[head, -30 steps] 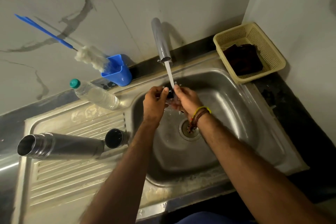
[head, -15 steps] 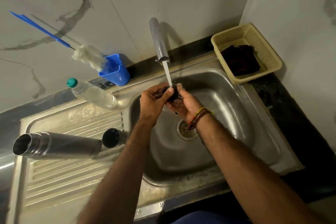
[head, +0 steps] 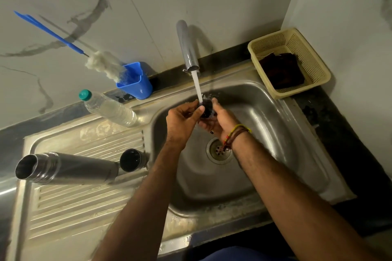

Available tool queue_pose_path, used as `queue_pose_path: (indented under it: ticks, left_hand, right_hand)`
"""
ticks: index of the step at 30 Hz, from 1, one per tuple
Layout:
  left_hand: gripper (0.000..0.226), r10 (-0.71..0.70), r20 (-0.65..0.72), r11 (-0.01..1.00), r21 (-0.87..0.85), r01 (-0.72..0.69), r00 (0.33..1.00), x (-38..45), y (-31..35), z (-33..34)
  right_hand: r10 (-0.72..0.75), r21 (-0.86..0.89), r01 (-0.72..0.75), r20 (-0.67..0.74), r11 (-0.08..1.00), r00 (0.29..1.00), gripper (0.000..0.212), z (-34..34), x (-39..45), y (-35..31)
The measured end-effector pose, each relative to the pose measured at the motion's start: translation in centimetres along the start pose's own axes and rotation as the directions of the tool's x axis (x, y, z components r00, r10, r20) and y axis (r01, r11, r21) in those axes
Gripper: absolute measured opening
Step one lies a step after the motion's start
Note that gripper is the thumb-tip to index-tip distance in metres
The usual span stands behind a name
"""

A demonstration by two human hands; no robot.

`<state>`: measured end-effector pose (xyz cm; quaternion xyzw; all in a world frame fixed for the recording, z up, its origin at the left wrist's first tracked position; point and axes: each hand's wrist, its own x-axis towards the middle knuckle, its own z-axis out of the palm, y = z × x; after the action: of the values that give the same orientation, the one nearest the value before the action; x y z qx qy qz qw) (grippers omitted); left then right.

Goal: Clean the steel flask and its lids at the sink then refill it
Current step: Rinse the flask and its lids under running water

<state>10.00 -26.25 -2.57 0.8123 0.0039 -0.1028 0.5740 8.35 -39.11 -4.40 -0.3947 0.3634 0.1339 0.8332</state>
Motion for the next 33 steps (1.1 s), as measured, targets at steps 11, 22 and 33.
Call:
queue_pose_path:
  ticks: [11,22,33]
  left_hand:
    - [0.022,-0.022,-0.120,0.994,0.107,0.035,0.993,-2.1,-2.2,-0.8]
    - [0.023,0.026,-0.167,0.987,0.161,0.002,0.986,-3.4,-2.3,-2.5]
    - [0.026,-0.182,0.020,0.978,-0.095,0.183,0.983,-0.5,0.6,-2.5]
  right_hand:
    - [-0.450,-0.400,0.412,-0.001,0.818,0.893,0.034,0.9,-0.1,0.5]
    - [-0.712,-0.839,0.404,0.028,0.365,0.702,0.040,0.7,-1.0,2.8]
    - [-0.394,-0.493,0.222,-0.278,0.841,0.876,0.038,-2.5,-1.7,1.9]
